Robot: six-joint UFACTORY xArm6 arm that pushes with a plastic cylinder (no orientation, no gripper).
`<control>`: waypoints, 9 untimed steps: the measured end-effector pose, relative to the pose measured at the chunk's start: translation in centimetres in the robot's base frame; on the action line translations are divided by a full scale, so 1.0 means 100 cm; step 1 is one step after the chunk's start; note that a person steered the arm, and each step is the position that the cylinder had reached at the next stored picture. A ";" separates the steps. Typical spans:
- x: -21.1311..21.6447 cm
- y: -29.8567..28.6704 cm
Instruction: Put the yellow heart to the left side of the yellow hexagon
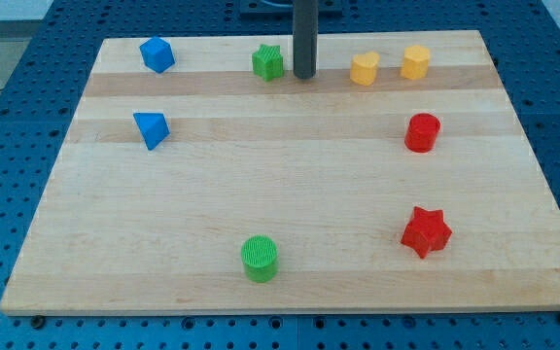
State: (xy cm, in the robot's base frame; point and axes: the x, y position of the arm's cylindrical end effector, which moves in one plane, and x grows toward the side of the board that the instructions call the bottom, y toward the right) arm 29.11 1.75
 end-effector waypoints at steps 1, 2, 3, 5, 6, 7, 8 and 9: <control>0.004 0.008; 0.004 0.016; 0.004 0.033; 0.001 0.034; 0.001 0.034; 0.001 0.050; 0.001 0.066; 0.001 0.073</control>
State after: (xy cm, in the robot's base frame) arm 29.17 9.04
